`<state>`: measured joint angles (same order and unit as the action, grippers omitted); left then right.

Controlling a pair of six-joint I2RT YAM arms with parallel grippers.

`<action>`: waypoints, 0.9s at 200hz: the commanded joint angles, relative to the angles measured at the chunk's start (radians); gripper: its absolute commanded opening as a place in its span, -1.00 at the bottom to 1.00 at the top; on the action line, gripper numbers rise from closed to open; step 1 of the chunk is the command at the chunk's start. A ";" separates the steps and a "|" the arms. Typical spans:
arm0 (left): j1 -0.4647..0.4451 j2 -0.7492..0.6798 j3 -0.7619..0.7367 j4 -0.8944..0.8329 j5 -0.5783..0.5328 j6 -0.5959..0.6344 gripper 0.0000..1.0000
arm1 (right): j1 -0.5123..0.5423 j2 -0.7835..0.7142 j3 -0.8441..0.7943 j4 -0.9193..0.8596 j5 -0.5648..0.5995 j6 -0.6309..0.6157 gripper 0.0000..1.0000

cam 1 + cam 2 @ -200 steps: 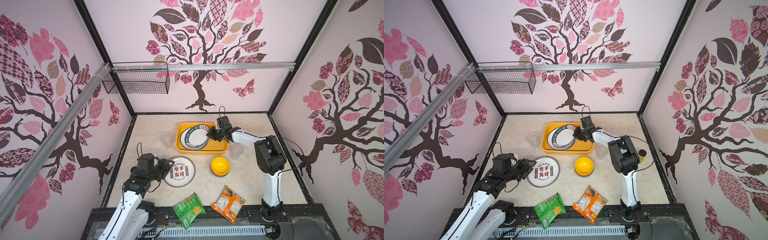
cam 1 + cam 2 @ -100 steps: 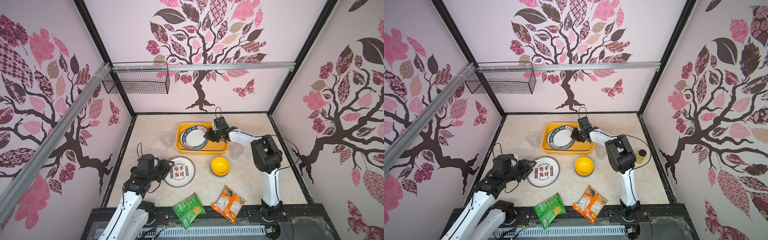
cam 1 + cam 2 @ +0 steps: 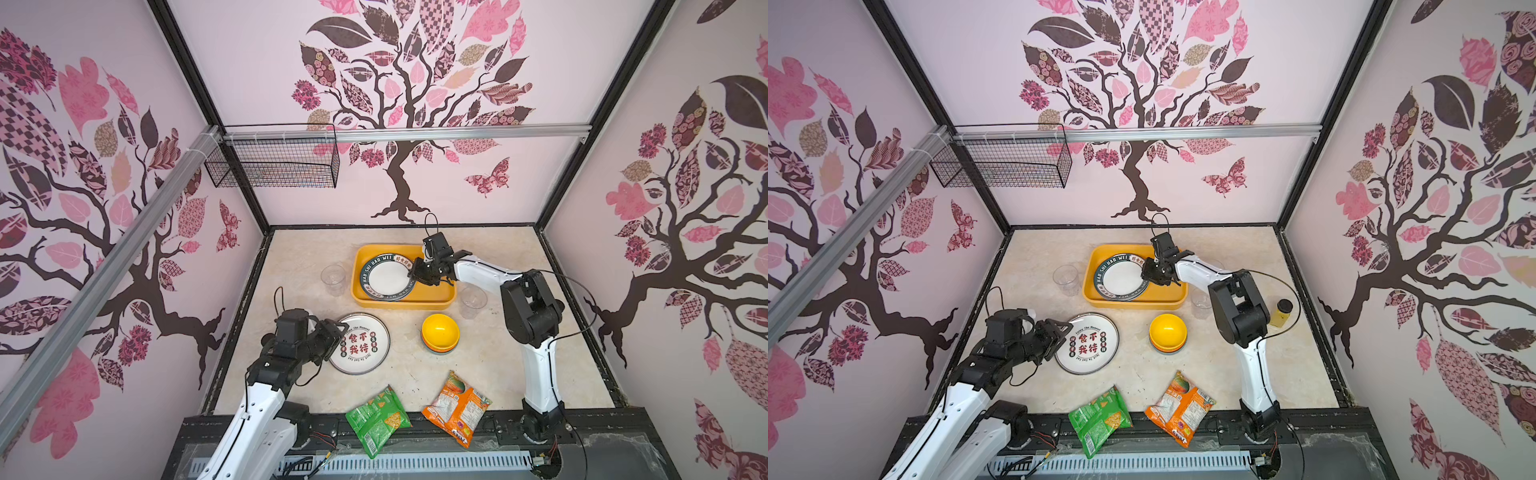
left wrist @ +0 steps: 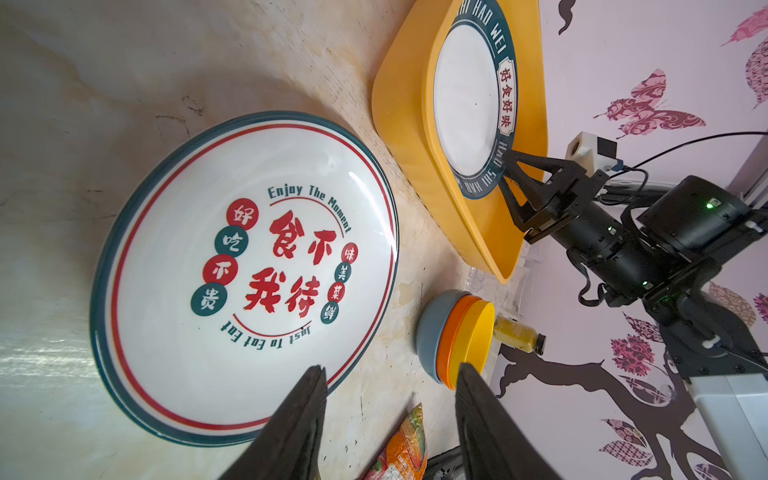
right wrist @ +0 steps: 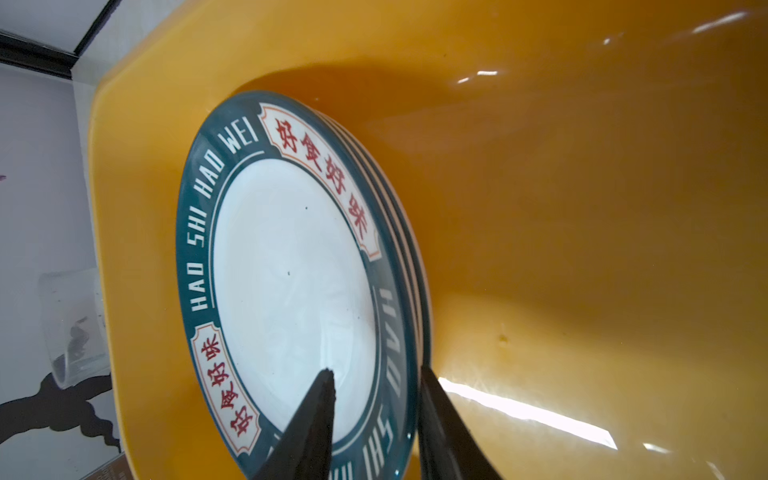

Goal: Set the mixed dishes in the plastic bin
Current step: 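Lay the green plate flat on the bin's stack and open the right gripper, then move the right gripper to the red-lettered plate while left gripper tilts its rim up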

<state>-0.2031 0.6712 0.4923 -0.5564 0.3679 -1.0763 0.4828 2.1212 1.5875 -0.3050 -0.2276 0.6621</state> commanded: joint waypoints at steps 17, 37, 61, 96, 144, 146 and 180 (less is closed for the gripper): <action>0.004 -0.007 -0.029 0.012 -0.003 -0.004 0.06 | 0.011 0.008 0.060 -0.092 0.089 -0.067 -0.28; 0.003 -0.007 -0.032 0.013 -0.004 -0.007 0.07 | 0.014 0.002 0.063 -0.104 0.101 -0.075 -0.28; 0.003 -0.007 -0.028 -0.005 -0.013 -0.004 0.06 | 0.018 -0.024 0.057 -0.124 0.109 -0.094 -0.28; 0.003 0.030 0.011 -0.136 -0.077 0.051 0.07 | 0.030 -0.130 -0.023 -0.109 0.113 -0.130 -0.27; 0.002 0.061 0.049 -0.283 -0.182 0.105 0.09 | 0.051 -0.304 -0.160 -0.086 0.047 -0.170 -0.18; 0.003 0.062 0.048 -0.288 -0.183 0.105 0.09 | 0.052 -0.309 -0.163 -0.086 0.043 -0.171 -0.18; 0.004 0.084 0.033 -0.325 -0.205 0.101 0.14 | 0.067 -0.403 -0.246 -0.068 -0.067 -0.183 -0.16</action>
<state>-0.2031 0.7406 0.4976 -0.8246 0.2031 -0.9943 0.5346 1.8076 1.3880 -0.3740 -0.2073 0.5076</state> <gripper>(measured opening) 0.569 0.419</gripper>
